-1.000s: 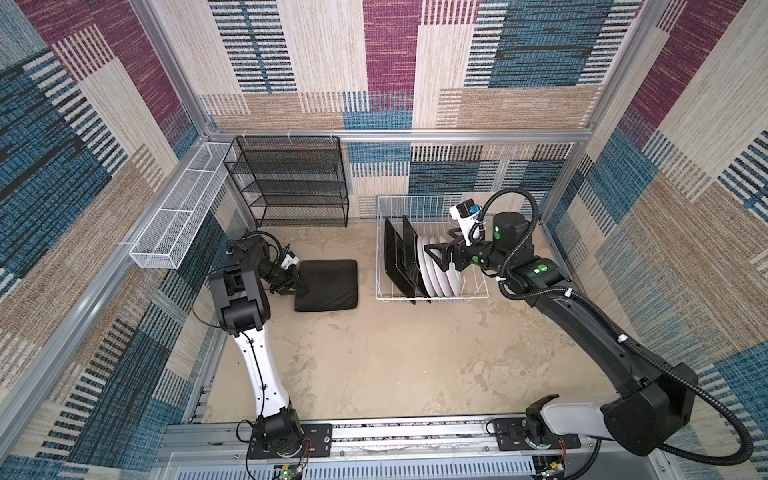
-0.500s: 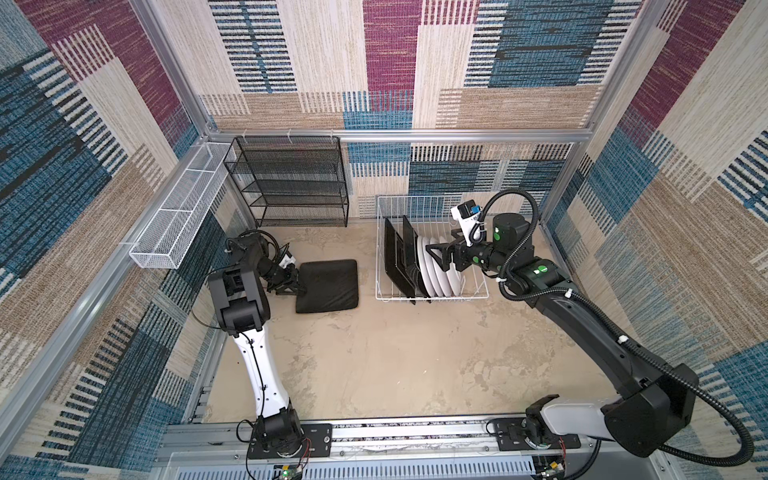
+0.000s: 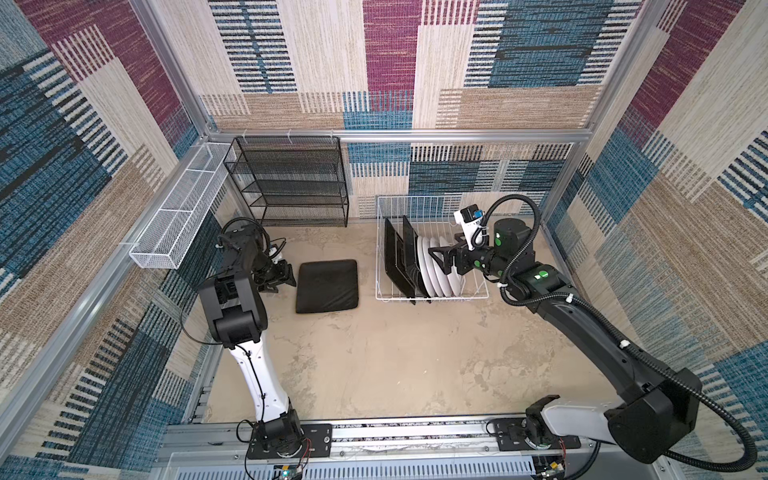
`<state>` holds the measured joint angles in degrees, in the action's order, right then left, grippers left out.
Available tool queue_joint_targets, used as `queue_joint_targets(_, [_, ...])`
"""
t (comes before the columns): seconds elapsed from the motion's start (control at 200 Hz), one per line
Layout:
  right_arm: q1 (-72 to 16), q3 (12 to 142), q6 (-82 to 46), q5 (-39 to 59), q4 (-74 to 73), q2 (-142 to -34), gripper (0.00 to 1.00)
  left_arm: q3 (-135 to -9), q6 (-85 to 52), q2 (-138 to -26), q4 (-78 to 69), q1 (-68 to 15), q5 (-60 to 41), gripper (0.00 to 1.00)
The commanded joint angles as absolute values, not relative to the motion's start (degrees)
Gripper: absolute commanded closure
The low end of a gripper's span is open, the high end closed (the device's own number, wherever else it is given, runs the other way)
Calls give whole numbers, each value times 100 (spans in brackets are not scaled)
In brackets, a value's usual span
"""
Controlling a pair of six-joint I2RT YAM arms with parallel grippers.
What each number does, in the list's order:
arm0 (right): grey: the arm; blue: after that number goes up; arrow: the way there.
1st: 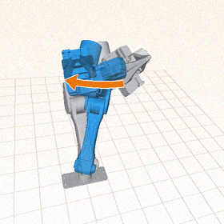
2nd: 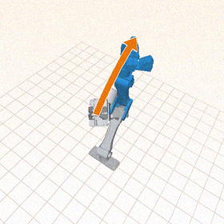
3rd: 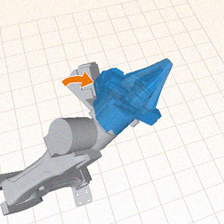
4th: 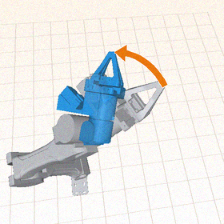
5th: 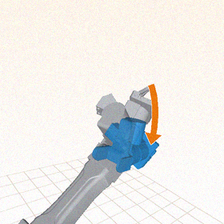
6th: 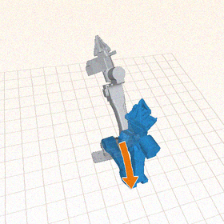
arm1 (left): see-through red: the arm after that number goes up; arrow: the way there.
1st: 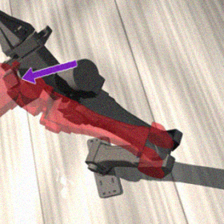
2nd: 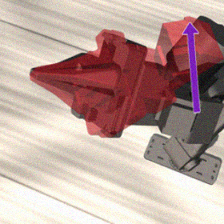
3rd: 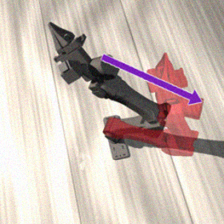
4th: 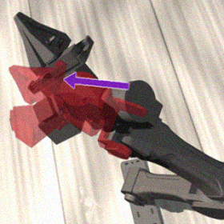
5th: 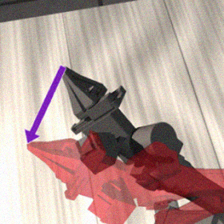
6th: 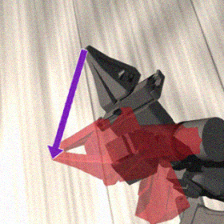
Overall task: Unload the plates from the dish rack
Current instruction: 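Lower the black plate flat onto the floor and open the left gripper, then move the left gripper back to the rack toward the next black plate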
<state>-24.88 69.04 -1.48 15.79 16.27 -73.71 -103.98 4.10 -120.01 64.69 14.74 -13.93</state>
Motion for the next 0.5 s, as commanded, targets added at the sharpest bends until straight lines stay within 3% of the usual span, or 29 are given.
queue_joint_targets(0.0, [-2487,6867,-250,1424,1429,-7331,1,-10340,207,-11581,6469,1264,-1474,27])
queue_joint_targets(0.175, [-2487,6723,-301,1379,1331,-7246,1,-10320,-36,-10785,6469,711,-1601,20])
queue_joint_targets(0.426, [-2487,6622,-391,1353,1213,-7322,1,-10409,-640,-10079,6343,-351,-1473,19])
queue_joint_targets(0.496, [-2487,6635,-443,1318,1187,-7339,1,-10468,-721,-9990,6337,-589,-1653,11])
